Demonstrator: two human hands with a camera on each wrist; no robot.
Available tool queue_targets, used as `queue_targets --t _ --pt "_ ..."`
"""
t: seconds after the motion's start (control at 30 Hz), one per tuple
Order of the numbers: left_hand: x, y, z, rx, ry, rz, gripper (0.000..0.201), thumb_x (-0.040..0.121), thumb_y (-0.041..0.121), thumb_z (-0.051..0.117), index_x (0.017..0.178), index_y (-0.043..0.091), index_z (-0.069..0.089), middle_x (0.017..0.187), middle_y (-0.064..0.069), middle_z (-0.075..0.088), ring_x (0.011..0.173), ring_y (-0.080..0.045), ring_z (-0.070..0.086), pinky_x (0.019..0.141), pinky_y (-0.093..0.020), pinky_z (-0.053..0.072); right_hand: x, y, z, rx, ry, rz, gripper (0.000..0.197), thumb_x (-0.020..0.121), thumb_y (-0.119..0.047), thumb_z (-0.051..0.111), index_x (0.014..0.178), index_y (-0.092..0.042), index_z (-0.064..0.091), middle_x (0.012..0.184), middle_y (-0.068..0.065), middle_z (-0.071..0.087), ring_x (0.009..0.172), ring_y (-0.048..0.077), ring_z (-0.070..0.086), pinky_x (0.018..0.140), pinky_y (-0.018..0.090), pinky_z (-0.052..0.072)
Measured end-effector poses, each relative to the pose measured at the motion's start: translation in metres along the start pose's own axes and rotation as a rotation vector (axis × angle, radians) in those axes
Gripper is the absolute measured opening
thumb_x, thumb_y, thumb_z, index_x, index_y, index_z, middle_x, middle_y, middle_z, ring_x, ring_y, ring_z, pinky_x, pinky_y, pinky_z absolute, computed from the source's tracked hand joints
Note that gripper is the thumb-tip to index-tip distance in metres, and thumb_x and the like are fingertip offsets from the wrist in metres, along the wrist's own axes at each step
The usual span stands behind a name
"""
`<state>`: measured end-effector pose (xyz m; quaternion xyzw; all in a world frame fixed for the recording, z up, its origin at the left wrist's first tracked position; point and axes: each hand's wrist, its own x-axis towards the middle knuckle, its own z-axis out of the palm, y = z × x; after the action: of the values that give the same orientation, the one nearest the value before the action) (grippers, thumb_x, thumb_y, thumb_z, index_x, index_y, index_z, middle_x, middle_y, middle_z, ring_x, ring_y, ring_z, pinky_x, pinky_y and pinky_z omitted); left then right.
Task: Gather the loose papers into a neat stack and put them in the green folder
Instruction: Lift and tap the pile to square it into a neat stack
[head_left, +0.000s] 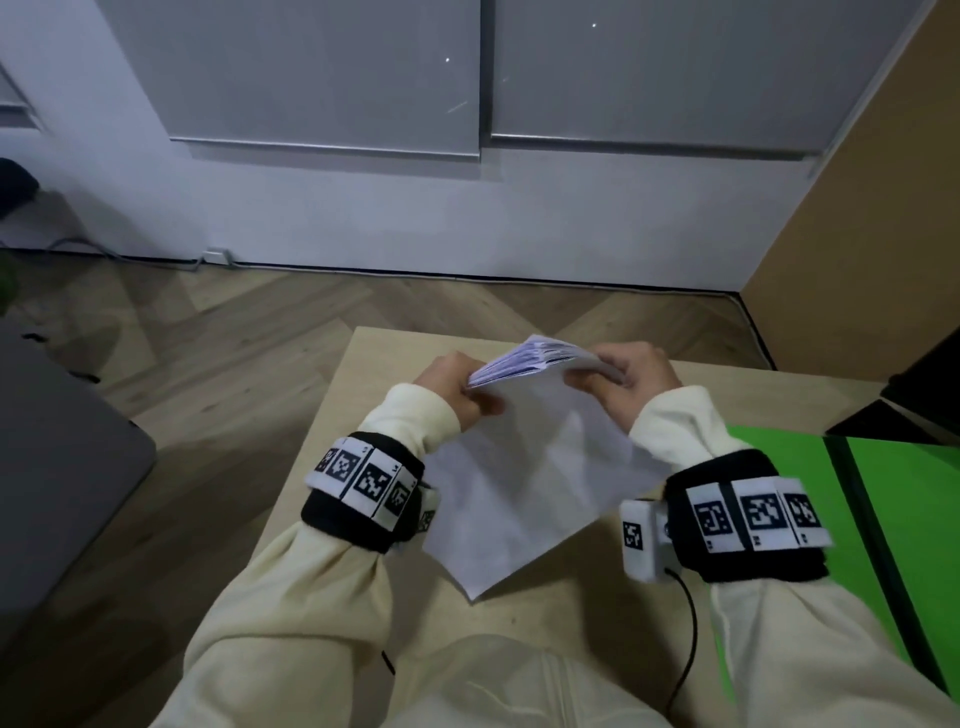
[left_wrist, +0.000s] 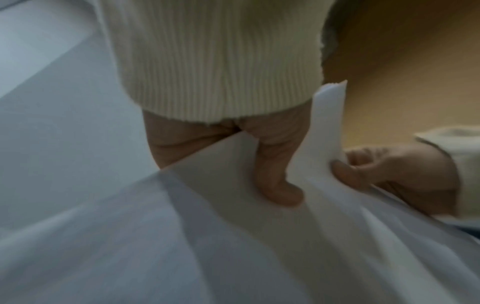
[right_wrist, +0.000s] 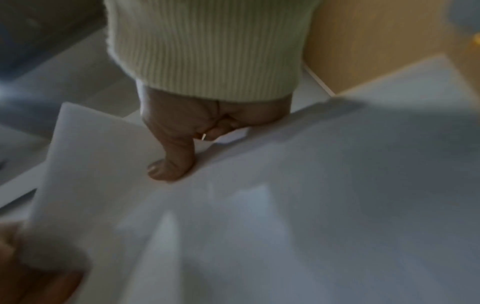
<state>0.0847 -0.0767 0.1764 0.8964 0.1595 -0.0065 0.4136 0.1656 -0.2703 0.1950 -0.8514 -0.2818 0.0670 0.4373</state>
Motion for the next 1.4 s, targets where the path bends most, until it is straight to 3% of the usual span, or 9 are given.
queue_targets --t 0.1,0.23,0.5,0.6,0.73,0.83,0.93,1.23,1.4 --pt "-0.004 -0.025 -0.009 -0.179 -0.135 -0.032 0.020 0.063 0.018 0.082 0.076 0.013 0.067 0.069 0.001 0.057 0.057 -0.002 0.049 0.061 -0.022 0.042 0.000 0.016 -0.001 0.135 0.005 0.036 0.028 0.082 -0.013 0.066 0.063 -0.034 0.067 0.051 -0.016 0.060 0.047 -0.008 0.048 0.053 0.013 0.040" --pt "-0.014 -0.097 -0.025 -0.138 -0.182 -0.240 0.058 0.033 0.052 0.074 0.077 0.016 0.067 0.078 -0.002 0.057 0.076 -0.013 0.050 0.067 -0.027 0.041 -0.003 0.043 -0.017 0.271 0.102 0.146 0.011 0.087 -0.008 0.061 0.083 -0.001 0.068 0.072 0.004 0.062 0.043 -0.009 0.049 0.049 0.010 0.042" --pt "-0.038 -0.114 -0.022 -1.104 -0.022 -0.216 0.070 0.019 0.030 0.095 0.083 0.011 0.074 0.075 -0.003 0.077 0.064 -0.016 0.073 0.056 -0.025 0.058 -0.012 0.082 0.004 0.523 0.214 0.318 0.013 0.092 -0.009 0.053 0.087 -0.011 0.065 0.055 -0.019 0.071 0.046 -0.005 0.062 0.056 0.018 0.054" --pt "-0.031 -0.101 -0.024 -1.037 0.080 -0.282 0.038 0.060 0.010 0.084 0.092 0.009 0.064 0.092 -0.009 0.070 0.062 -0.013 0.073 0.054 -0.025 0.058 -0.011 0.079 0.009 0.655 0.283 0.313 0.011 0.089 -0.018 0.058 0.091 -0.009 0.064 0.056 -0.018 0.071 0.047 -0.004 0.063 0.054 0.017 0.055" --pt "-0.015 -0.083 -0.025 -0.877 0.315 -0.298 0.026 0.082 -0.002 0.065 0.106 0.004 0.060 0.087 -0.005 0.067 0.068 -0.018 0.065 0.078 -0.038 0.054 -0.008 0.082 0.008 0.705 0.199 0.336 0.066 0.038 -0.066 0.079 0.084 -0.020 0.068 0.069 -0.015 0.075 0.060 0.002 0.069 0.068 0.025 0.058" --pt "-0.009 -0.075 -0.023 -0.844 0.352 -0.222 0.016 0.078 0.001 0.069 0.083 0.016 0.065 0.061 0.012 0.073 0.057 -0.004 0.068 0.083 -0.041 0.052 0.000 0.078 0.012 0.551 0.220 0.364 0.042 0.068 -0.034 0.079 0.097 -0.006 0.068 0.089 0.003 0.073 0.071 0.010 0.068 0.074 0.023 0.058" --pt "-0.008 -0.072 -0.020 -0.825 0.391 -0.167 0.019 0.074 0.006 0.073 0.077 0.023 0.064 0.061 0.017 0.072 0.057 0.003 0.067 0.069 -0.028 0.057 0.003 0.085 0.015 0.510 0.382 0.336 0.032 0.082 -0.003 0.067 0.110 0.010 0.062 0.099 0.011 0.062 0.049 -0.014 0.061 0.052 0.000 0.048" --pt "-0.013 -0.117 0.035 -0.475 0.337 -0.374 0.041 0.071 -0.007 0.075 0.108 -0.014 0.061 0.100 -0.008 0.058 0.096 -0.014 0.052 0.049 0.003 0.043 -0.040 0.122 0.047 0.325 0.270 0.644 0.045 0.074 -0.016 0.077 0.110 0.008 0.063 0.094 0.015 0.064 0.085 0.018 0.059 0.074 0.026 0.042" --pt "-0.008 -0.114 0.033 -0.462 0.414 -0.441 0.046 0.072 0.001 0.077 0.113 -0.012 0.060 0.098 -0.008 0.058 0.091 -0.016 0.053 0.076 -0.027 0.043 -0.036 0.115 0.040 0.325 0.294 0.590 0.037 0.076 -0.007 0.075 0.108 0.006 0.064 0.092 0.010 0.061 0.082 0.018 0.057 0.053 0.008 0.047"
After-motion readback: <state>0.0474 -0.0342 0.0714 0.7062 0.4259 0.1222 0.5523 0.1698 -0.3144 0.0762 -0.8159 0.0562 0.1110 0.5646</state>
